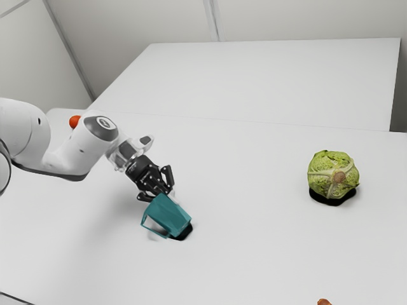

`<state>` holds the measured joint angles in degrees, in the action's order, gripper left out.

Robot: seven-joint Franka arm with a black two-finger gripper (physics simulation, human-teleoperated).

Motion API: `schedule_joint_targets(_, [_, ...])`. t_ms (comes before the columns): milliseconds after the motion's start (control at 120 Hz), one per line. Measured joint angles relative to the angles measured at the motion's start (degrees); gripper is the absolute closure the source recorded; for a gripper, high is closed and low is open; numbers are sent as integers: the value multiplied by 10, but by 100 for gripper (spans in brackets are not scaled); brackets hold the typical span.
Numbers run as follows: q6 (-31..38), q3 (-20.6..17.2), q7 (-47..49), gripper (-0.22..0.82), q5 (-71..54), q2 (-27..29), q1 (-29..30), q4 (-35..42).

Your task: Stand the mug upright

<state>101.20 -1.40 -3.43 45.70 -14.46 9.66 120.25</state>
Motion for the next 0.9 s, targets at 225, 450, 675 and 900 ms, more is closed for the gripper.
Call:
schedule_joint_targets(225, [32,-8,3,77,-81,43,-31,-11])
schedule_joint_targets(450, [102,-12,4,77,-244,71,-64,-43])
schedule_joint_targets(675, [186,-25,6,77,-404,69,-75,-45])
schedule_joint_targets(900, [247,-35,12,78,-483,61,-76,-41])
